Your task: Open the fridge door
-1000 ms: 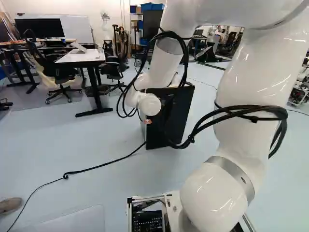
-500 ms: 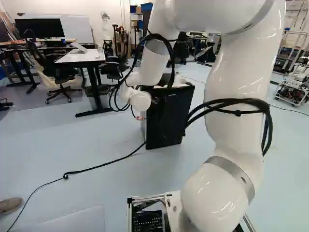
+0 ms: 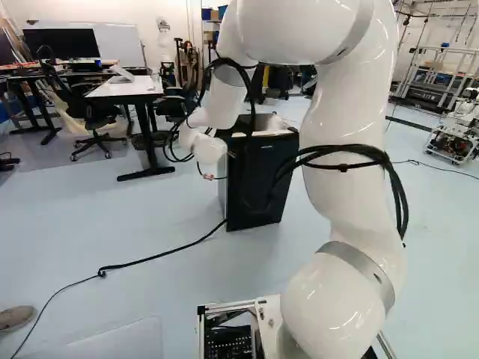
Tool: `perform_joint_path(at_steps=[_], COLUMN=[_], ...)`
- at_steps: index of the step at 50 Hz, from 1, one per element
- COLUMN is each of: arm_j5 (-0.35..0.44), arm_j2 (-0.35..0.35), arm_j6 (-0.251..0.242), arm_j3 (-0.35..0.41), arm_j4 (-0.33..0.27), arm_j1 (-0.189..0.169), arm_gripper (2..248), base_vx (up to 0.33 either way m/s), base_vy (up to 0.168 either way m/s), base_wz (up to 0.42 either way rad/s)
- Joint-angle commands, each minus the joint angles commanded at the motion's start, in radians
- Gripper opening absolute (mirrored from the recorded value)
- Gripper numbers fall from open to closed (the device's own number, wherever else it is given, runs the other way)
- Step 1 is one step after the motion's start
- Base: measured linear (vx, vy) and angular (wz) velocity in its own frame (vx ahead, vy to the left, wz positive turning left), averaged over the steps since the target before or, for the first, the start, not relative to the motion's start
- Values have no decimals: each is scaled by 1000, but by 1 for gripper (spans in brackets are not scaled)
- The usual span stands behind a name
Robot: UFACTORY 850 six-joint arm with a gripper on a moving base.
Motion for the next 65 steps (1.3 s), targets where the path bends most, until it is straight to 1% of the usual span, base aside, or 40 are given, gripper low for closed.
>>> perform_joint_path(at_steps=[9,14,31,42,45,49,65], arm_j5=[0,0,0,0,0,0,0], arm_j2=[-28,-42,-81,-90,-90,-90,-90], arm_j6=[0,0,0,-2,-17,-49,-211], arm_j3=[-38,-55,-110,-121,-121,-122,-122], arm_j4=[45,58,63,63,63,63,63], arm_j1=[-8,-13,-25,-28,-28,-28,-28], arm_gripper=[247,247,247,247,247,247,247], base_vx=[0,0,0,0,0,0,0], base_vy=[0,0,0,0,0,0,0], base_wz=[0,0,0,0,0,0,0])
